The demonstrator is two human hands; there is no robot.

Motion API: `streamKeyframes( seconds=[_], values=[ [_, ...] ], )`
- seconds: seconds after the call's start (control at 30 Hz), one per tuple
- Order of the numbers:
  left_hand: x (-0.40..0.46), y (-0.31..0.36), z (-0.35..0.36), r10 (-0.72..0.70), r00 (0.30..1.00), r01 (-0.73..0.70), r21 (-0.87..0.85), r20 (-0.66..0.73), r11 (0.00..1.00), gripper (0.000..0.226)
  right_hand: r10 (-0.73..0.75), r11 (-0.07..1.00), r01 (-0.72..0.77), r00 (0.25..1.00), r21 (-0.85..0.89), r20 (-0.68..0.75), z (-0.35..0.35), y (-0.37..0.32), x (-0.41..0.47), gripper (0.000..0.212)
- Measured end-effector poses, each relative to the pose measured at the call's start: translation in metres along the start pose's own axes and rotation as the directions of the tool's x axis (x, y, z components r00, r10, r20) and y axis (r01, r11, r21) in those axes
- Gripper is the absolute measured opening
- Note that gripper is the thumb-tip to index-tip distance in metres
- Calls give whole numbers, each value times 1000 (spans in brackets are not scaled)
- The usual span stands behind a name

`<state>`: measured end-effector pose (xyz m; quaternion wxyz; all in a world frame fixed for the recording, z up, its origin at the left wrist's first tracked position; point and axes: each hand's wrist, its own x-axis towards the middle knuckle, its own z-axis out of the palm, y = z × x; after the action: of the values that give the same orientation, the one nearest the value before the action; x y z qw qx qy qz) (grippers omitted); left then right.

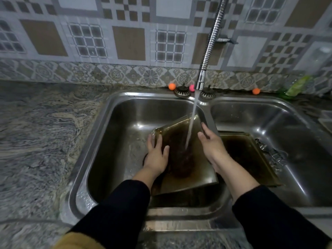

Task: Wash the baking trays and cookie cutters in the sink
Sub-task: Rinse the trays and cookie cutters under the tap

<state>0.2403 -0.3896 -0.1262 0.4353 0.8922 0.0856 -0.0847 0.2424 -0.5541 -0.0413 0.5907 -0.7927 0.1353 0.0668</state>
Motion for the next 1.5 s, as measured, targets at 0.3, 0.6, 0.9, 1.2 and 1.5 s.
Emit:
streamKeyframes(
  seconds=[0.3,0.6,0.9,1.2,1.5],
  values=[
    [-10,8,-17,-76,955,-83,-506,-286,859,45,-26,882,89,990,-462,141,1,20,13,75],
    [-26,54,-11,282,837,-417,-213,-469,883,49,-190,916,246,962,-317,198,44,-36,15,78],
    [-43,74,22,488,812,-530,-55,-322,846,49,-124,940,108,992,323,31,17,-66,18,45],
    [-10,105,1,393,880,-404,14,-266,914,45,-180,839,89,977,536,119,9,-48,6,47],
    [9,64,-25,95,979,-109,-70,-178,992,55,-178,725,191,980,661,-87,-17,-69,8,48]
  ],
)
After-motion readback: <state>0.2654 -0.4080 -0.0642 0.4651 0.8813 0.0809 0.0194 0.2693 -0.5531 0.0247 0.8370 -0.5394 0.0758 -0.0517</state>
